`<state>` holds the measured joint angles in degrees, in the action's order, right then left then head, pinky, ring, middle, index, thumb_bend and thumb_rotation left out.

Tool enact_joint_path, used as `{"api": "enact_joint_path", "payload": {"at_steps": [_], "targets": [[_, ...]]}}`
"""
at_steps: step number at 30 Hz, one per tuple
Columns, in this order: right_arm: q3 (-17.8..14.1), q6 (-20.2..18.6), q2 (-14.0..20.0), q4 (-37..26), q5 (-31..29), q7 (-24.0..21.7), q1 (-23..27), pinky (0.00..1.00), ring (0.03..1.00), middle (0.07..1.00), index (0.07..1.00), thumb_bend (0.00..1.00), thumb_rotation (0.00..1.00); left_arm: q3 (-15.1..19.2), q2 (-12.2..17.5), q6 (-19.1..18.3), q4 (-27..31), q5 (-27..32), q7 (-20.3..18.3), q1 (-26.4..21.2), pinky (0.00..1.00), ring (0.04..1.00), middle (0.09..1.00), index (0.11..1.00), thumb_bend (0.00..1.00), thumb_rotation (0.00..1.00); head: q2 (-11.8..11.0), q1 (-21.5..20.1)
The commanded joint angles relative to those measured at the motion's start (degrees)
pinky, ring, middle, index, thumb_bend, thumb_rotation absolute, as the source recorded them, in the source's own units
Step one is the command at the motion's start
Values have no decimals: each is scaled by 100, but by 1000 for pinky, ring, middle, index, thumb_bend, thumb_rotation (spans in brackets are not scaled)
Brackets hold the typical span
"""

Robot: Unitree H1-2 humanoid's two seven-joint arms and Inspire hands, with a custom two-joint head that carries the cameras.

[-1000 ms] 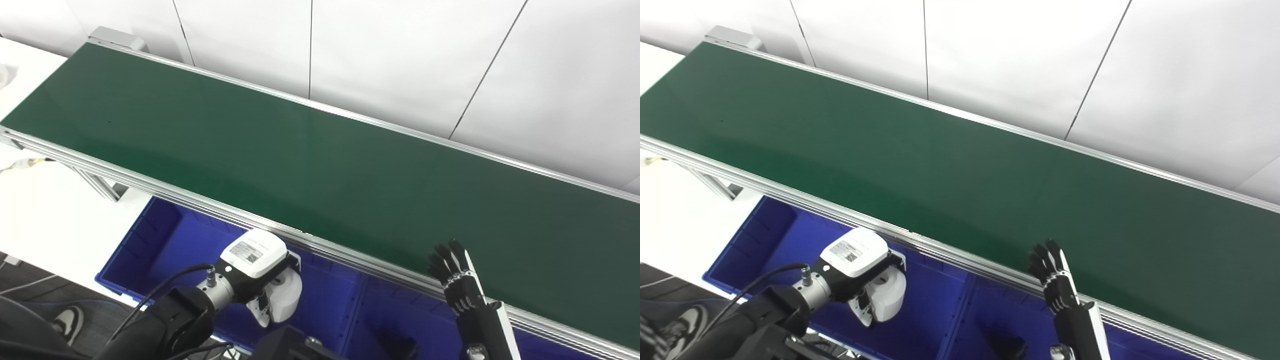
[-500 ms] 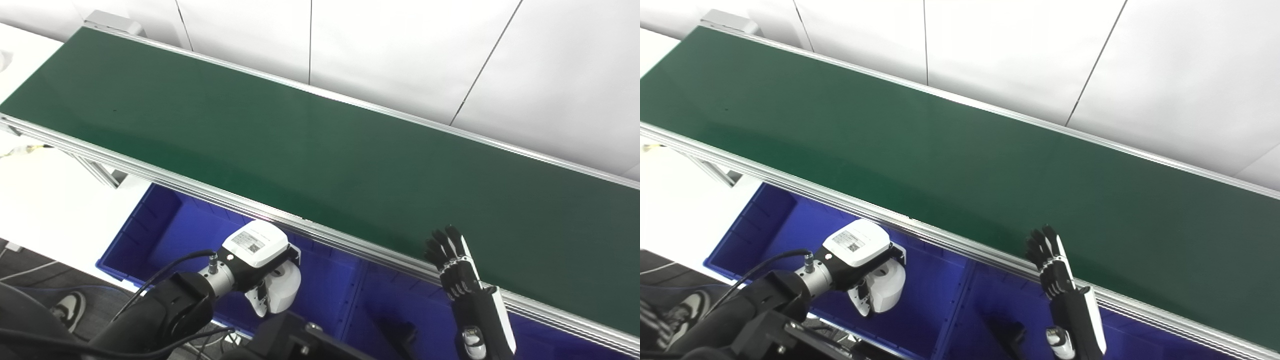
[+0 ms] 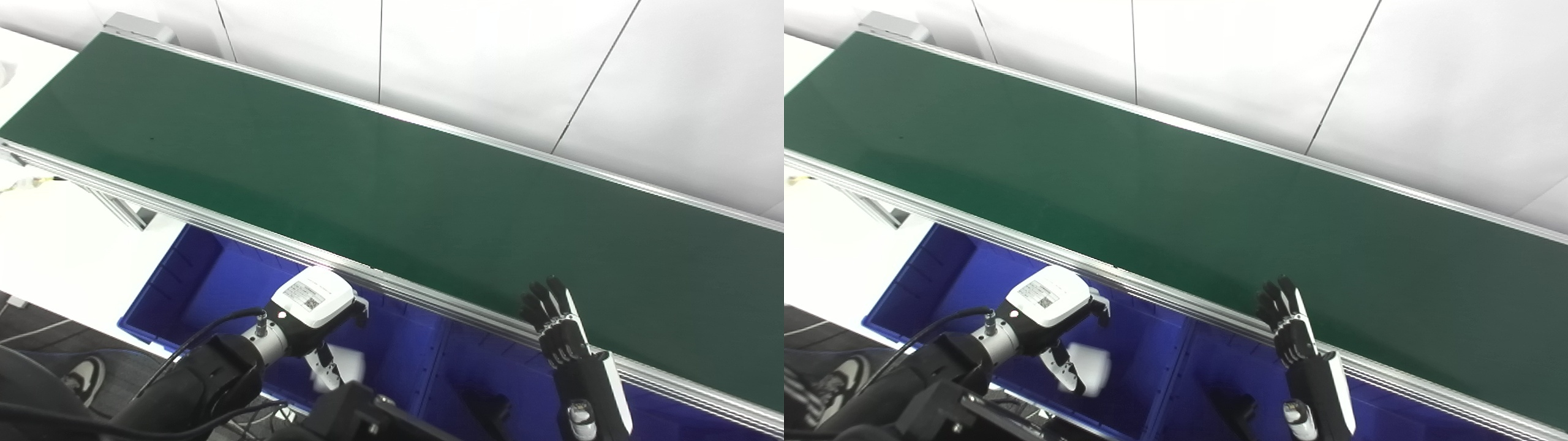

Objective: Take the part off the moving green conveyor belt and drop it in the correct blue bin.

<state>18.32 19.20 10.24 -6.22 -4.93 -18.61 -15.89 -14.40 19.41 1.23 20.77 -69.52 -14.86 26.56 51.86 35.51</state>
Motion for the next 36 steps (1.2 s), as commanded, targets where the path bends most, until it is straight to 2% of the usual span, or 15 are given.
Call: {"api": "enact_joint_path", "payload": {"at_steps": [1,12,15,17,21,23,24,25,26,28,29,30,31,33,36], "targets": [[-3,26,-2,-224,-38,-53,3,894,927,949,997,893,931,25,57,-36,189,0,58,20,480,610,678,605,866,386,-9,14],[24,43,-25,-154,-37,-62,32,899,928,951,997,898,924,61,56,0,254,138,118,60,461,598,674,606,877,407,-33,-94],[45,60,-56,-148,-1,-48,24,897,926,949,995,897,924,131,56,72,450,396,236,197,450,580,654,594,886,410,-33,-188],[65,69,-78,-151,15,-42,13,901,931,950,995,889,920,217,42,96,731,629,288,380,450,579,650,595,872,447,-28,-329],[100,91,-111,-130,25,-43,-9,906,937,952,990,852,897,387,-31,293,1193,1210,625,767,459,577,640,591,863,465,-58,-628],[116,100,-136,-102,61,-32,-11,903,937,952,987,857,895,395,-177,327,1567,1603,706,986,479,590,651,601,862,510,-96,-777],[127,102,-150,-79,105,-19,-15,902,936,952,986,858,894,373,-262,372,1766,1836,760,1071,485,595,655,604,862,526,-175,-950],[133,103,-160,-63,136,-11,-18,904,941,956,988,870,902,363,-321,411,1892,1995,792,1124,495,599,661,609,856,538,-175,-950],[136,168,-187,-3,201,15,-22,905,942,958,988,874,904,357,-384,458,1975,2206,833,1145,498,600,663,611,853,542,-294,-1199],[136,317,-242,143,328,65,-28,899,935,951,985,873,910,404,-510,599,1980,2617,955,1152,515,615,677,633,845,589,-418,-1435],[134,404,-277,244,393,95,-33,895,932,950,981,874,913,446,-578,694,1904,2824,1051,1149,536,628,688,647,848,616,-569,-1668],[116,468,-316,320,463,146,-48,889,928,947,975,877,912,493,-653,798,1787,3023,1163,1110,547,635,693,655,855,639,-594,-1706],[101,558,-356,423,530,193,-60,880,921,943,968,882,909,529,-711,914,1642,3157,1280,1069,560,645,700,670,862,682,-756,-1920],[69,693,-409,573,634,285,-80,884,922,943,966,881,909,586,-829,1222,1278,3434,1518,893,565,649,704,682,856,702,-854,-2043],[45,766,-433,744,786,410,-98,905,937,947,973,884,920,606,-1020,1699,644,3931,1819,650,581,662,709,689,833,675,-1075,-2245]]}}
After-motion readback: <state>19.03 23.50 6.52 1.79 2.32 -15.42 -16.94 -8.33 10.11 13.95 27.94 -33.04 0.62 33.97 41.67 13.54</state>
